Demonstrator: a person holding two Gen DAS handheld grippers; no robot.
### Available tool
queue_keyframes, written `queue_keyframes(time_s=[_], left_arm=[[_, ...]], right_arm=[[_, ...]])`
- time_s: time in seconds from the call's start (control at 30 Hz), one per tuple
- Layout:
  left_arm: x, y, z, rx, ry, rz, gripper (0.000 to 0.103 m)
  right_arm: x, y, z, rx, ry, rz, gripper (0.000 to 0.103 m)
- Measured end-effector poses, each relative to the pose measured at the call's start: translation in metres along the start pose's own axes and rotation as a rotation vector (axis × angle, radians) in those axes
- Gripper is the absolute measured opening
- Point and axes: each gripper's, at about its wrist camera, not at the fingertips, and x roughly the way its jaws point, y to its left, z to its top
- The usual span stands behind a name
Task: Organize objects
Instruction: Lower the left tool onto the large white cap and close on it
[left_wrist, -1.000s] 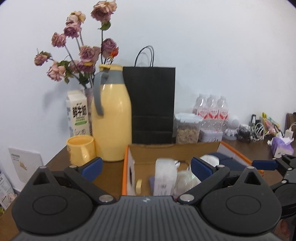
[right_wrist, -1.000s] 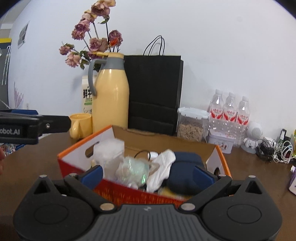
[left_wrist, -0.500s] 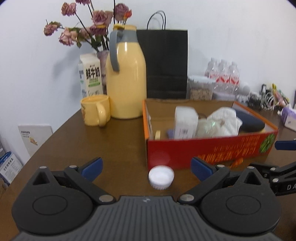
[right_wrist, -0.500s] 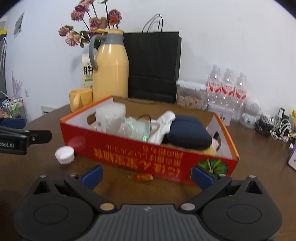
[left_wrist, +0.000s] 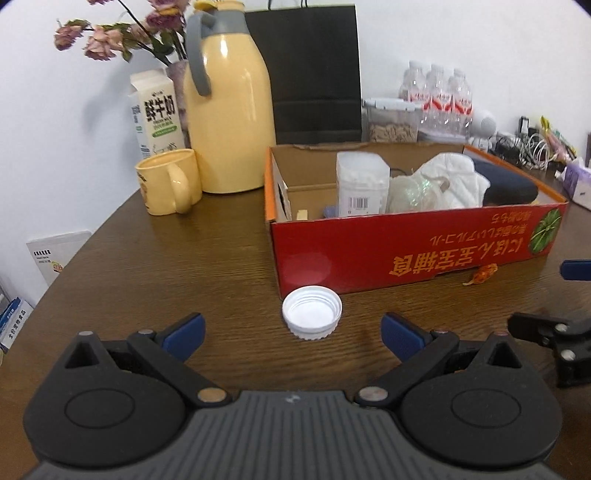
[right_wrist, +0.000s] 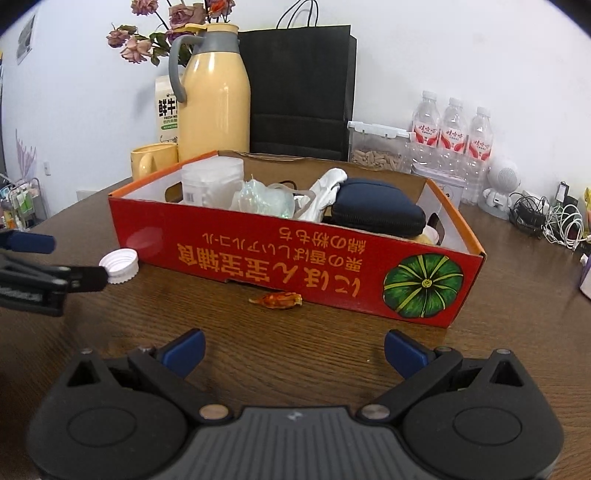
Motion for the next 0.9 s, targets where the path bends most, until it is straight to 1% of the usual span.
queue_keyframes(time_s=[0.07, 0.27, 0.4, 0.47, 0.9], left_arm=[[0.011, -0.001, 0.003, -0.003, 0.016, -0.001, 0.103], [0.036, 0.003, 0.004, -0.068, 0.071, 0.019, 0.103], [0.041, 0.009, 0.005, -0.110, 0.078, 0.007, 0.103], [0.042, 0.011, 0.006, -0.119, 0.080, 0.015, 0.103], [0.043, 0.009, 0.007, -0.118, 0.081, 0.016, 0.103]], right_arm=[[0.002, -0.001, -0.001, 0.005, 0.004, 0.002, 0.103], [0.006, -0.004, -0.001, 0.023, 0.021, 0.021, 0.103], [0.008, -0.004, -0.001, 0.026, 0.032, 0.026, 0.103], [0.008, -0.003, -0.001, 0.026, 0.033, 0.026, 0.103], [0.015, -0.006, -0.001, 0.052, 0.065, 0.018, 0.103]])
